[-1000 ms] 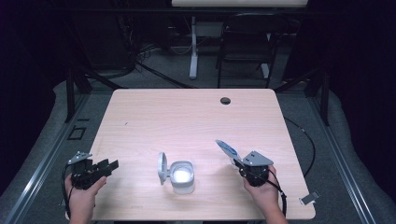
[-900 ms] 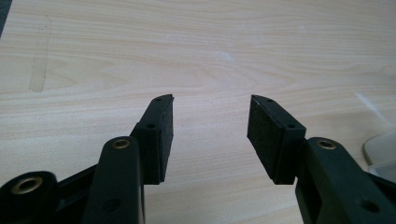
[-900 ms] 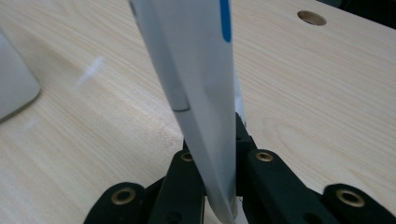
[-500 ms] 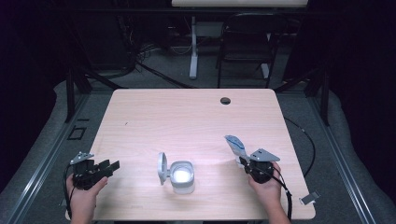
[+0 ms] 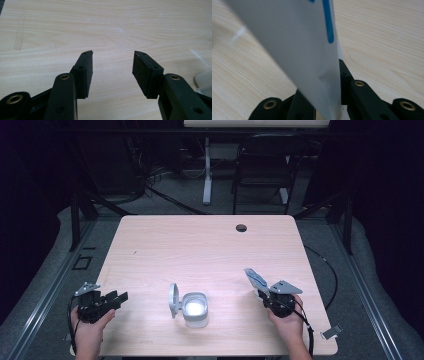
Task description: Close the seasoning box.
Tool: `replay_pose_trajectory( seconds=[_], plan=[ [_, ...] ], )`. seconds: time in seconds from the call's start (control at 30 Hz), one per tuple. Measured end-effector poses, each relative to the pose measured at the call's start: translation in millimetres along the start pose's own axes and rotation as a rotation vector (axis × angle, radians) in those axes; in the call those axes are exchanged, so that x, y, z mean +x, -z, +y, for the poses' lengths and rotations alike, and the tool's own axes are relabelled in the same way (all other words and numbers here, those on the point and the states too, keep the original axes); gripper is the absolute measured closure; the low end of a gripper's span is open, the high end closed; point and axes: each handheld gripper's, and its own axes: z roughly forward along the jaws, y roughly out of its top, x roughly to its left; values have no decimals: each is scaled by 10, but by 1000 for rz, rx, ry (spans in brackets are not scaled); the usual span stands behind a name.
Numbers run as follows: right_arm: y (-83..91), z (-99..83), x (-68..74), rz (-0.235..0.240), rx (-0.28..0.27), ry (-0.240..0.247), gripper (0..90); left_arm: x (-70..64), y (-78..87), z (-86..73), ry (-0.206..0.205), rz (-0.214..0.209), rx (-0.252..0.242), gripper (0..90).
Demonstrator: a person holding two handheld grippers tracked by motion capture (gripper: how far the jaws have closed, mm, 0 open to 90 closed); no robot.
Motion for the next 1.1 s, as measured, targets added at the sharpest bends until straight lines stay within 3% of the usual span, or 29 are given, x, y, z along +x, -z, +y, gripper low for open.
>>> replay_pose_trajectory(
  seconds=[0.3,0.47,0.7,1.1],
  plan=[
    [31,-32,-29,1,-5,-30,746,-33,7,12,-5,-10,-7,522],
    [44,-49,-43,-11,-21,-52,662,-39,12,11,-5,-11,-5,521],
    [86,-69,-43,-11,-3,-35,632,-49,18,21,-12,-11,3,517],
    [160,-101,-95,-19,-4,-76,563,-71,-3,33,-12,-16,-11,517]
  ],
)
